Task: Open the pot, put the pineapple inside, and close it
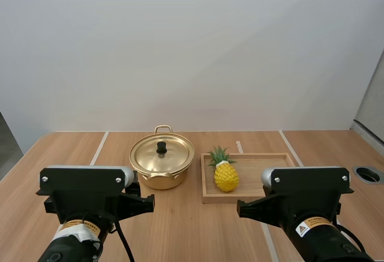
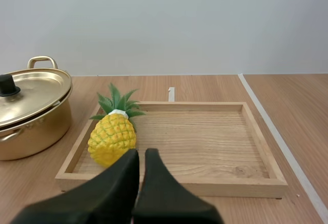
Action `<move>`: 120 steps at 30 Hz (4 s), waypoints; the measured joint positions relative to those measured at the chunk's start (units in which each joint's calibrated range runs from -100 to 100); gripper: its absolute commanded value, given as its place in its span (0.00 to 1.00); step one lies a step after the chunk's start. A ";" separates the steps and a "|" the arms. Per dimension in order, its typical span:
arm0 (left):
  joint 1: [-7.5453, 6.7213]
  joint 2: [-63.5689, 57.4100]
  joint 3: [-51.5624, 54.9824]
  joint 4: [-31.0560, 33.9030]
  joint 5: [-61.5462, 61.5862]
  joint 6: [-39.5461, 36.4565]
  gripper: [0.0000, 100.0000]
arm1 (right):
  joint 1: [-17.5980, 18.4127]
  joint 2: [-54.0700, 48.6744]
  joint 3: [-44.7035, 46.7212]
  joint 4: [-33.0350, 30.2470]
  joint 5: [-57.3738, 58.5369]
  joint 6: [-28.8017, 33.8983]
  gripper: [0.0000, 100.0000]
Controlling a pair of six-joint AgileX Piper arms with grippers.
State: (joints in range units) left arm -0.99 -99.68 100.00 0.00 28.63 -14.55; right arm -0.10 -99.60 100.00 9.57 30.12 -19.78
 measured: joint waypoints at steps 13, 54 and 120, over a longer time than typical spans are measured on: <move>0.00 0.00 0.00 0.00 0.00 -1.32 1.00 | 0.00 0.00 0.00 0.00 0.00 0.11 1.00; 0.00 3.54 -29.60 5.88 -50.14 4.75 1.00 | 0.00 1.89 -22.47 -13.89 -26.07 -10.85 1.00; 0.00 99.11 -88.31 -18.18 71.24 47.15 1.00 | 0.00 30.71 -61.76 -7.43 50.22 -10.53 1.00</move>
State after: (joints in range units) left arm -0.99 -0.57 11.69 -18.18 99.87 32.60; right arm -0.10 -68.89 38.24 2.14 80.34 -30.31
